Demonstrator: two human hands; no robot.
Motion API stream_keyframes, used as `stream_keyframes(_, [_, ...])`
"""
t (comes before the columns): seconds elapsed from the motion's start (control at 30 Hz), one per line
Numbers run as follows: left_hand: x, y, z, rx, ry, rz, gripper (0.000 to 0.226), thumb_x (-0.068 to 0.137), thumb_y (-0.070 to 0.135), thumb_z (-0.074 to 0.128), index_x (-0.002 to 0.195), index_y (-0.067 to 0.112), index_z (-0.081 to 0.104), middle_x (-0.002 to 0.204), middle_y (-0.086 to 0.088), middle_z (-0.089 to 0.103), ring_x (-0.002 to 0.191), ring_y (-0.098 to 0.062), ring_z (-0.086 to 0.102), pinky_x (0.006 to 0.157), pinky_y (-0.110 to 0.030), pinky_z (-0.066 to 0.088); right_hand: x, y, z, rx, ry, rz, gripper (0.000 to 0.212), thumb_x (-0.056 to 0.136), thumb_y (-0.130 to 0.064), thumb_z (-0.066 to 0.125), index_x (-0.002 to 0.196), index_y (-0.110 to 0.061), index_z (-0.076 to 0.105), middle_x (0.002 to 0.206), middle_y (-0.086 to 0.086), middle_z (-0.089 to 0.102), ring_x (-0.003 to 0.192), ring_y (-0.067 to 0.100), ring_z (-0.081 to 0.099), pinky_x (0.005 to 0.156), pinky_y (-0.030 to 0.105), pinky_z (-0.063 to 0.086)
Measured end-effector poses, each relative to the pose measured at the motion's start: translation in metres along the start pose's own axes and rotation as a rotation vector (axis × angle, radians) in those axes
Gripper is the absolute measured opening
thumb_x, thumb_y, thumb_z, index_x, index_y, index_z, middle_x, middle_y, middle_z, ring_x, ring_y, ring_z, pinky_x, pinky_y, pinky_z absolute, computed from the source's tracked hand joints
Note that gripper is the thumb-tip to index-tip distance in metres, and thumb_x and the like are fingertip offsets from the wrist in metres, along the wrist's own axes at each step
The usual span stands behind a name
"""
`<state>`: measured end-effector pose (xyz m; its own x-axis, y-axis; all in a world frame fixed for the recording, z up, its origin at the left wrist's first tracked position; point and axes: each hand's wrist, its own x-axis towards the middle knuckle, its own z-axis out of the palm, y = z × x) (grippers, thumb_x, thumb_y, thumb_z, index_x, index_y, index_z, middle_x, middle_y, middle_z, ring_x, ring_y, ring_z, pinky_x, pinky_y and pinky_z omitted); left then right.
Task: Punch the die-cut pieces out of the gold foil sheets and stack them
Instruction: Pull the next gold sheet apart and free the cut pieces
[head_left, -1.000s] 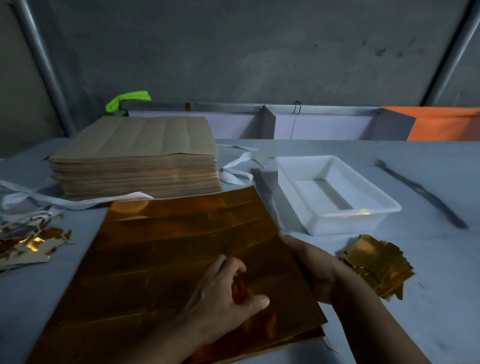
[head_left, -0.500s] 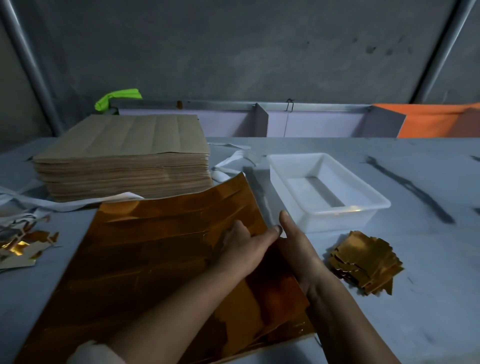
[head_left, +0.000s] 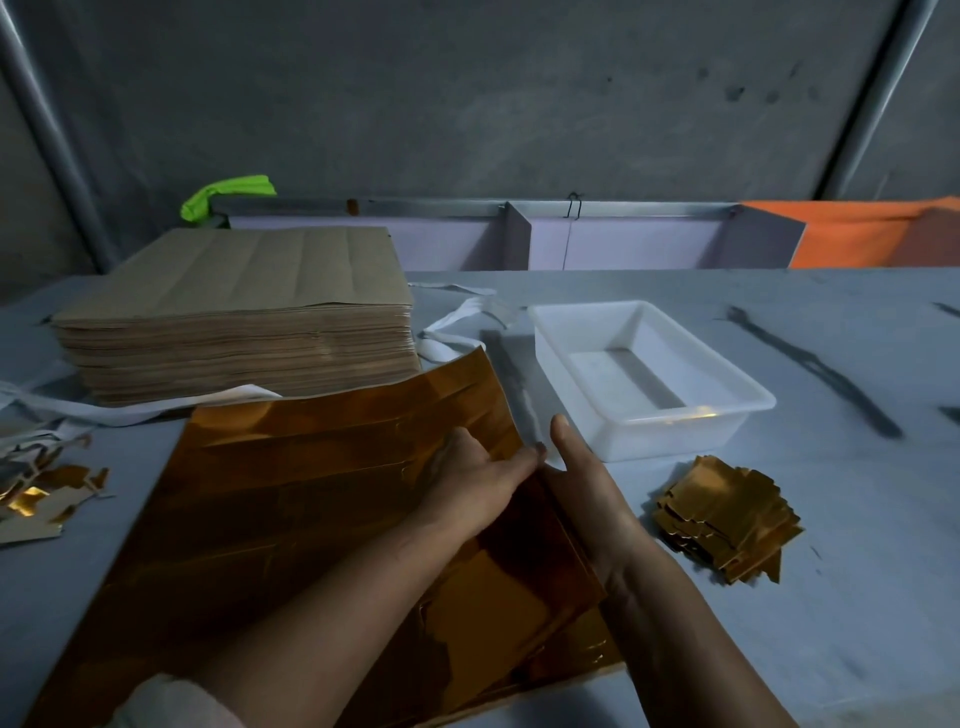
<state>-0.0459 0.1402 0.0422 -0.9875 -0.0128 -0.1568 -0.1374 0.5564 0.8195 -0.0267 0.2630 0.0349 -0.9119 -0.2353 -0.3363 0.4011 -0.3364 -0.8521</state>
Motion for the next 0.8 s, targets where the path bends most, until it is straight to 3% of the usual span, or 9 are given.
stream_keyframes(0.07, [0.000, -0.001, -0.003, -0.001, 0.009, -0.003, 0.063, 0.081, 0.065, 0.062, 0.118, 0.016, 0.049, 0.108, 0.000, 0.053, 0.088, -0.011, 0.049, 0.055, -0.023, 0.033, 0.000, 0.002, 0.000, -0.021, -0.034, -0.036, 0.059, 0.080, -0.061, 0.045, 0.097, -0.018, 0.081, 0.109, 0.011, 0.074, 0.103, 0.023, 0.071, 0.084, 0.032, 0.052])
stream_keyframes(0.1, [0.000, -0.002, -0.004, -0.002, 0.011, -0.003, 0.062, 0.081, 0.065, 0.063, 0.117, 0.017, 0.049, 0.104, 0.002, 0.052, 0.085, -0.009, 0.048, 0.055, -0.022, 0.033, 0.001, 0.003, -0.001, -0.115, 0.004, -0.080, 0.058, 0.086, -0.060, 0.043, 0.110, -0.020, 0.078, 0.118, 0.008, 0.072, 0.108, 0.020, 0.068, 0.082, 0.027, 0.053])
stream_keyframes(0.17, [-0.001, -0.003, -0.005, 0.010, 0.018, -0.002, 0.058, 0.081, 0.063, 0.064, 0.113, 0.018, 0.050, 0.097, 0.005, 0.050, 0.081, -0.007, 0.047, 0.054, -0.023, 0.033, 0.007, 0.004, -0.001, -0.212, 0.129, -0.193, 0.080, 0.085, -0.069, 0.044, 0.144, -0.017, 0.047, 0.148, 0.006, 0.049, 0.133, 0.021, 0.050, 0.102, 0.029, 0.047])
stream_keyframes(0.23, [-0.002, -0.003, -0.007, 0.047, 0.026, 0.014, 0.048, 0.081, 0.061, 0.064, 0.101, 0.020, 0.052, 0.092, 0.006, 0.051, 0.079, -0.006, 0.048, 0.055, -0.023, 0.034, 0.006, 0.003, -0.002, -0.133, 0.113, -0.158, 0.090, 0.081, -0.071, 0.045, 0.150, -0.014, 0.035, 0.154, 0.012, 0.039, 0.140, 0.025, 0.041, 0.114, 0.039, 0.035])
stream_keyframes(0.37, [-0.003, 0.000, -0.007, 0.055, 0.011, 0.092, 0.036, 0.084, 0.055, 0.065, 0.086, 0.019, 0.062, 0.081, 0.006, 0.061, 0.076, -0.008, 0.058, 0.062, -0.025, 0.045, 0.003, 0.003, -0.001, -0.044, 0.071, -0.055, 0.055, 0.102, -0.053, 0.030, 0.128, -0.012, 0.055, 0.136, 0.019, 0.056, 0.126, 0.030, 0.054, 0.102, 0.040, 0.042])
stream_keyframes(0.47, [-0.004, 0.003, -0.007, 0.056, 0.009, 0.133, 0.031, 0.088, 0.046, 0.066, 0.073, 0.018, 0.065, 0.064, 0.008, 0.057, 0.062, -0.006, 0.056, 0.056, -0.022, 0.042, 0.003, 0.004, 0.000, -0.066, 0.067, -0.079, 0.059, 0.103, -0.052, 0.029, 0.128, -0.006, 0.057, 0.112, 0.015, 0.070, 0.106, 0.027, 0.066, 0.092, 0.039, 0.052])
stream_keyframes(0.6, [-0.005, 0.005, -0.008, 0.068, 0.016, 0.163, 0.025, 0.092, 0.039, 0.063, 0.076, 0.021, 0.067, 0.068, 0.008, 0.061, 0.065, -0.004, 0.058, 0.054, -0.019, 0.039, -0.002, 0.004, 0.001, 0.005, 0.000, -0.013, 0.064, 0.103, -0.053, 0.028, 0.125, -0.002, 0.059, 0.088, 0.014, 0.076, 0.075, 0.023, 0.075, 0.060, 0.028, 0.058])
stream_keyframes(0.7, [-0.005, 0.005, -0.010, 0.061, 0.027, 0.173, 0.022, 0.092, 0.035, 0.064, 0.076, 0.021, 0.066, 0.066, 0.008, 0.060, 0.058, 0.000, 0.054, 0.045, -0.012, 0.036, -0.003, 0.005, -0.003, 0.026, 0.007, -0.016, 0.058, 0.103, -0.049, 0.033, 0.110, -0.004, 0.069, 0.087, 0.018, 0.075, 0.072, 0.025, 0.075, 0.056, 0.029, 0.057])
stream_keyframes(0.8, [-0.004, 0.006, -0.012, 0.053, 0.058, 0.189, 0.021, 0.091, 0.031, 0.064, 0.075, 0.018, 0.066, 0.063, 0.007, 0.058, 0.053, -0.001, 0.051, 0.038, -0.008, 0.032, -0.005, 0.007, -0.003, 0.012, 0.042, 0.007, 0.051, 0.102, -0.041, 0.042, 0.106, -0.001, 0.074, 0.092, 0.021, 0.074, 0.075, 0.029, 0.073, 0.066, 0.037, 0.059])
